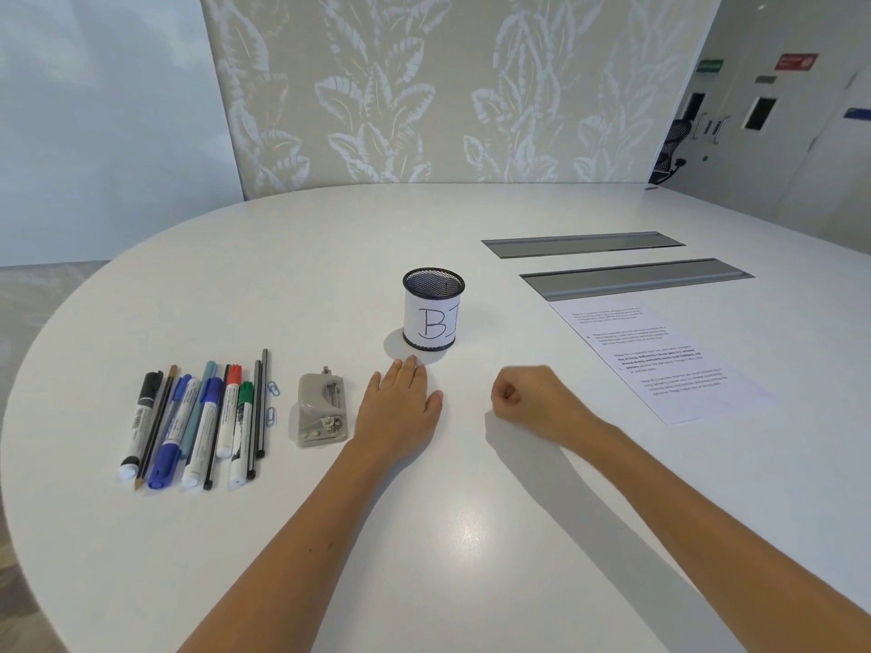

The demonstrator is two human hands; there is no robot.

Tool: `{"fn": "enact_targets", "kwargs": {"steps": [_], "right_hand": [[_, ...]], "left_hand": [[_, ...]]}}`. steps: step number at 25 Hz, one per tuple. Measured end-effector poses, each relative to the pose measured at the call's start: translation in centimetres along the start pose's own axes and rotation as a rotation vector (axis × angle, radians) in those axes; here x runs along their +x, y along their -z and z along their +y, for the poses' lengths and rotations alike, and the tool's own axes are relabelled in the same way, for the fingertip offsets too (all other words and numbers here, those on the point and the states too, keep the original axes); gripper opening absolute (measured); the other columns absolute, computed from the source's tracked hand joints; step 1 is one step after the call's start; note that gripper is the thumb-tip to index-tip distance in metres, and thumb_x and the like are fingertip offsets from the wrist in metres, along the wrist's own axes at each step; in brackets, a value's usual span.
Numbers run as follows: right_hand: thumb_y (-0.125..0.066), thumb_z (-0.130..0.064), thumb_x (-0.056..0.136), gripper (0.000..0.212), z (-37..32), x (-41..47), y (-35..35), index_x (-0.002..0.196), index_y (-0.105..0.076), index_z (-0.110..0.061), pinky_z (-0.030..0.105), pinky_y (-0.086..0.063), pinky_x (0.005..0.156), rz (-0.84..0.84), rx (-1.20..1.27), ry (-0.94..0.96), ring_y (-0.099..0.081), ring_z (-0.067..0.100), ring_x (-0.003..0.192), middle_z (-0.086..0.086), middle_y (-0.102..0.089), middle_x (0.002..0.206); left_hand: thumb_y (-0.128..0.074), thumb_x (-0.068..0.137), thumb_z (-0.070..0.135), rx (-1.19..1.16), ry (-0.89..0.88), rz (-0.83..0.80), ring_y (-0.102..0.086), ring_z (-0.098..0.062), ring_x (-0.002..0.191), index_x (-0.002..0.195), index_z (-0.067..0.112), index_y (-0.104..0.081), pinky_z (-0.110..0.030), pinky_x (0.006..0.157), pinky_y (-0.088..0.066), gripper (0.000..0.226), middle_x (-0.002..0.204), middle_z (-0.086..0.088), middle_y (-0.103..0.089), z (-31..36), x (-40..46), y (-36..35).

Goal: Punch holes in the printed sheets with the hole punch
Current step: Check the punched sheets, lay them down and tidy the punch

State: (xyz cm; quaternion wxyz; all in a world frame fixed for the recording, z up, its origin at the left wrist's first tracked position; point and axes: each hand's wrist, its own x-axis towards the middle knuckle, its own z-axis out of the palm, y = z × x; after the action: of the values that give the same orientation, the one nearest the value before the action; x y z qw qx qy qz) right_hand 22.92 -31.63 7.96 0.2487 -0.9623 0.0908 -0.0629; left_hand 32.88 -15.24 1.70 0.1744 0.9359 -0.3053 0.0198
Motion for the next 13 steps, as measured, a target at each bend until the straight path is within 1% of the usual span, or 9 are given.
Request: {"fn": "enact_targets", "kwargs": {"steps": [1, 2, 5, 7, 9, 10, 12, 13], "right_hand": [[-0.058, 0.000, 0.078, 0.013, -0.2, 0.7, 1.0, 0.071, -0.065, -0.008, 0.009, -0.039, 0.048, 0.060, 0.068, -0.032, -0.052, 0.012, 0.056, -0.001, -0.060, 0.063], [-0.058, 0.002, 0.077, 0.014, -0.5, 1.6, 2.1, 0.069, -0.064, -0.008, 0.010, -0.040, 0.048, 0.120, 0.112, -0.048, -0.054, 0.013, 0.054, 0.003, -0.063, 0.062], [-0.056, 0.002, 0.076, 0.013, -2.4, 5.6, 5.3, 0.073, -0.068, 0.000, 0.027, -0.051, 0.067, 0.302, 0.100, -0.006, -0.064, 0.024, 0.066, 0.015, -0.072, 0.071], [-0.054, 0.003, 0.077, 0.015, -4.3, 8.3, 6.6, 0.077, -0.069, 0.002, 0.036, -0.054, 0.075, 0.379, 0.096, 0.070, -0.067, 0.032, 0.074, 0.018, -0.073, 0.074], [-0.054, 0.003, 0.080, 0.017, -6.2, 10.8, 6.7, 0.083, -0.071, 0.002, 0.038, -0.052, 0.080, 0.401, 0.040, 0.172, -0.068, 0.034, 0.079, 0.018, -0.074, 0.079], [-0.053, 0.003, 0.082, 0.019, -7.0, 12.0, 6.3, 0.088, -0.072, 0.002, 0.038, -0.051, 0.083, 0.383, -0.007, 0.205, -0.068, 0.033, 0.083, 0.018, -0.075, 0.085], [-0.051, 0.005, 0.085, 0.024, -7.8, 14.1, 5.0, 0.096, -0.071, 0.001, 0.039, -0.050, 0.087, 0.313, -0.168, 0.222, -0.066, 0.034, 0.095, 0.019, -0.073, 0.099], [-0.049, 0.006, 0.086, 0.027, -7.9, 14.8, 4.3, 0.100, -0.071, -0.001, 0.040, -0.050, 0.087, 0.289, -0.254, 0.198, -0.064, 0.035, 0.099, 0.019, -0.072, 0.104]], "left_hand": [[-0.028, 0.099, 0.037, 0.002, -0.002, -0.001, -0.012, -0.022, 0.148, 0.150, 0.008, -0.019, -0.043, 0.118, -0.009, 0.059, 0.161, -0.008, -0.015, 0.0, 0.0, 0.0], [-0.028, 0.099, 0.037, 0.003, -0.003, 0.000, -0.011, -0.023, 0.148, 0.150, 0.008, -0.019, -0.043, 0.118, -0.009, 0.059, 0.161, -0.008, -0.015, 0.0, 0.0, 0.0], [-0.028, 0.099, 0.037, -0.003, -0.006, 0.012, -0.012, -0.023, 0.148, 0.149, 0.008, -0.020, -0.043, 0.118, -0.010, 0.059, 0.161, -0.007, -0.016, -0.1, 0.0, -0.1], [-0.028, 0.099, 0.037, -0.005, -0.009, 0.013, -0.013, -0.023, 0.148, 0.149, 0.008, -0.021, -0.043, 0.118, -0.011, 0.058, 0.161, -0.007, -0.016, -0.1, 0.0, -0.1], [-0.028, 0.099, 0.037, 0.009, -0.014, 0.028, -0.014, -0.023, 0.147, 0.148, 0.008, -0.023, -0.043, 0.118, -0.012, 0.058, 0.160, -0.007, -0.018, -0.1, -0.1, -0.2], [-0.028, 0.099, 0.037, 0.009, -0.016, 0.035, -0.015, -0.023, 0.147, 0.148, 0.008, -0.024, -0.043, 0.118, -0.013, 0.057, 0.160, -0.007, -0.018, -0.1, -0.1, -0.1], [-0.027, 0.099, 0.038, -0.004, -0.020, 0.031, -0.014, -0.023, 0.147, 0.148, 0.008, -0.024, -0.043, 0.118, -0.012, 0.058, 0.160, -0.007, -0.018, -0.2, 0.1, -0.1], [-0.027, 0.099, 0.038, -0.006, -0.024, 0.029, -0.014, -0.023, 0.147, 0.148, 0.008, -0.025, -0.043, 0.118, -0.012, 0.058, 0.160, -0.007, -0.018, -0.2, 0.0, -0.1]]}}
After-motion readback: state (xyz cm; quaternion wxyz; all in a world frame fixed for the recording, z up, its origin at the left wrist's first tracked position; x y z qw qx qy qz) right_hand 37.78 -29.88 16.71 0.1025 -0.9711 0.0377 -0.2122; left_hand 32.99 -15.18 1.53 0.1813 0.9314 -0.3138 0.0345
